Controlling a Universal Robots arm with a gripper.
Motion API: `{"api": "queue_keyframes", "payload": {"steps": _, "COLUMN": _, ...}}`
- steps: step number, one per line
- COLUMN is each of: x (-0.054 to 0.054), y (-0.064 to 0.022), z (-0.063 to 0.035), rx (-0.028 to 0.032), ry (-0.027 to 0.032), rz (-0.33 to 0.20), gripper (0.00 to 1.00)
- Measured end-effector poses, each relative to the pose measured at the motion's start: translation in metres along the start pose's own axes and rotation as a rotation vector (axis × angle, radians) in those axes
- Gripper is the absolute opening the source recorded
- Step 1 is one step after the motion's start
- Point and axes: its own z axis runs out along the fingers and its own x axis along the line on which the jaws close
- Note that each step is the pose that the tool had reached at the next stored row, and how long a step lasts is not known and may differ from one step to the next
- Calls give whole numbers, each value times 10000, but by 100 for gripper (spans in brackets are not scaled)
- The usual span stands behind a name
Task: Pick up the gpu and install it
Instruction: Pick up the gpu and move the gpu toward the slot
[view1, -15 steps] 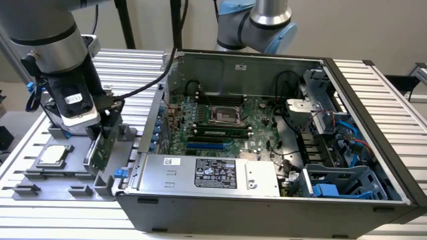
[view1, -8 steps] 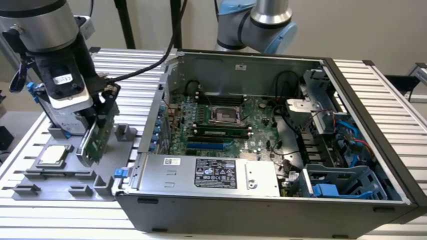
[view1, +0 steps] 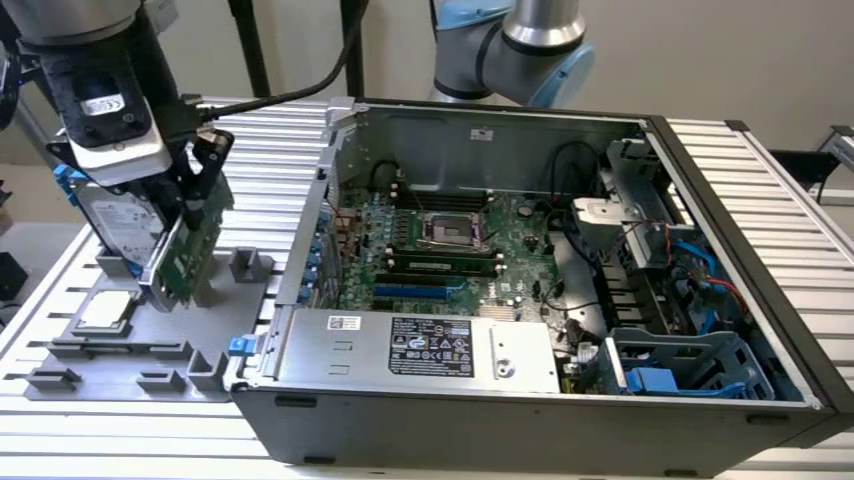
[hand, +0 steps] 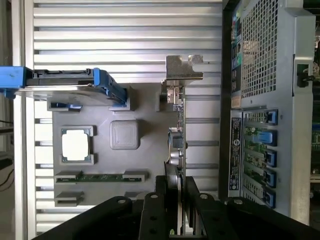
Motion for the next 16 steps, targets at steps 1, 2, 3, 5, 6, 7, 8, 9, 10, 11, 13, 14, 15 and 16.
{"api": "queue_keyframes", "payload": {"steps": 1, "x": -22, "y": 3, "z": -45, "rx": 0, "ry": 2, "rz": 0, "gripper": 27}}
{"api": "queue_keyframes", "payload": {"steps": 2, "x": -50, "y": 5, "z": -90, "rx": -1, "ry": 2, "rz": -2, "gripper": 27}}
{"api": "queue_keyframes", "payload": {"steps": 3, "x": -83, "y": 8, "z": -138, "rx": 0, "ry": 6, "rz": -7, "gripper": 27}}
{"api": "queue_keyframes", "payload": {"steps": 5, "x": -156, "y": 13, "z": -230, "rx": -3, "ry": 14, "rz": -15, "gripper": 27}}
{"api": "queue_keyframes", "payload": {"steps": 6, "x": -196, "y": 15, "z": -273, "rx": -7, "ry": 21, "rz": -18, "gripper": 27}}
{"api": "queue_keyframes", "payload": {"steps": 7, "x": -243, "y": 18, "z": -318, "rx": -13, "ry": 30, "rz": -21, "gripper": 27}}
{"api": "queue_keyframes", "payload": {"steps": 8, "x": -289, "y": 21, "z": -364, "rx": -19, "ry": 39, "rz": -25, "gripper": 27}}
{"api": "queue_keyframes", "payload": {"steps": 9, "x": -334, "y": 24, "z": -409, "rx": -22, "ry": 51, "rz": -27, "gripper": 27}}
{"api": "queue_keyframes", "payload": {"steps": 10, "x": -379, "y": 27, "z": -454, "rx": -28, "ry": 61, "rz": -31, "gripper": 27}}
{"api": "queue_keyframes", "payload": {"steps": 11, "x": -424, "y": 29, "z": -498, "rx": -34, "ry": 70, "rz": -35, "gripper": 27}}
{"api": "queue_keyframes", "payload": {"steps": 13, "x": -513, "y": 35, "z": -588, "rx": -43, "ry": 92, "rz": -42, "gripper": 27}}
{"api": "queue_keyframes", "payload": {"steps": 14, "x": -560, "y": 37, "z": -634, "rx": -46, "ry": 105, "rz": -46, "gripper": 27}}
{"api": "queue_keyframes", "payload": {"steps": 15, "x": -605, "y": 40, "z": -679, "rx": -48, "ry": 119, "rz": -50, "gripper": 27}}
{"api": "queue_keyframes", "payload": {"steps": 16, "x": -650, "y": 43, "z": -724, "rx": -50, "ry": 132, "rz": -53, "gripper": 27}}
